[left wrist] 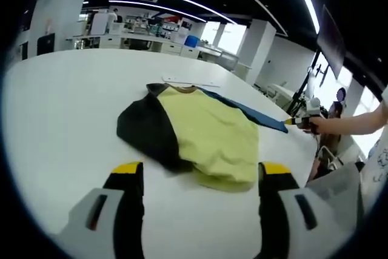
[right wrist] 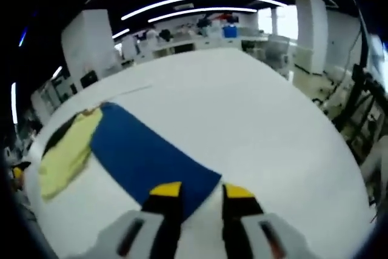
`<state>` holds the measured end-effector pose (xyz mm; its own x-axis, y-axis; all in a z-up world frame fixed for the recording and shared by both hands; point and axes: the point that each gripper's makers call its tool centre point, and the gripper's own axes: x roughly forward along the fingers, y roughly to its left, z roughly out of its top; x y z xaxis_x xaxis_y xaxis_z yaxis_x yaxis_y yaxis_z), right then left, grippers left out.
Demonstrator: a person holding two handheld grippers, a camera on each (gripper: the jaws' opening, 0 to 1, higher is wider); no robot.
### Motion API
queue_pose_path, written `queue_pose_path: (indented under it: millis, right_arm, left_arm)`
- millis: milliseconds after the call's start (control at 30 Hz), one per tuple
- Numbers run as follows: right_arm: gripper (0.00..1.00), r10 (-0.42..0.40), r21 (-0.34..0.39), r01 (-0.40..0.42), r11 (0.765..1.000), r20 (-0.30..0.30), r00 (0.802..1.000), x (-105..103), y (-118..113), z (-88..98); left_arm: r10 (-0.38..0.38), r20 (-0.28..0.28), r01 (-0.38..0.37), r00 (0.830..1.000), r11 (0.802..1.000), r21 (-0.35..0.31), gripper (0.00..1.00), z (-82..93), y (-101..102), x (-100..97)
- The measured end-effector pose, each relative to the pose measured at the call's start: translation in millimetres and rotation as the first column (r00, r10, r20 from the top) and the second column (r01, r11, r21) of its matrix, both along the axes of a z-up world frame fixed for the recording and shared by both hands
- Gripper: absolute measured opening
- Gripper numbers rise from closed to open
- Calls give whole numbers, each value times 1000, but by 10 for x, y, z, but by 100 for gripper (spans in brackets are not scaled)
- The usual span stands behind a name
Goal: Fold the garment on the visible template until the final outline fits inside the template.
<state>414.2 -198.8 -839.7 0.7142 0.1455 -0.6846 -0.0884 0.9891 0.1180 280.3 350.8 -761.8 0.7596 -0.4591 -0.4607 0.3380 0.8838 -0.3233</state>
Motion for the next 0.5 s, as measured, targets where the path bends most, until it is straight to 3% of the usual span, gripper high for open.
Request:
queue_pose_path:
  millis: [100, 267, 433, 500]
  right_arm:
    - [18, -3, -11, 3, 1000, -12, 1000, 39, -16, -47]
    - [0, 28, -39, -28, 999, 8, 1000, 144, -41, 7]
    - [0, 9, -48, -7, 999, 33, 999, 325, -132, 50]
    - [0, -14, -46, 16, 999, 44, 999, 520, -289, 52]
  left_arm:
    - [8, -8, -8, 1000, 1000, 12, 74, -17, 39, -6]
    - [9, -28, -8, 1000, 1000, 28, 74, -39, 53, -24]
    - [17, -42, -16, 999, 999, 33, 75, -56, 59, -10]
    - [19, -49, -17, 999, 999, 42, 75, -65, 61, -7]
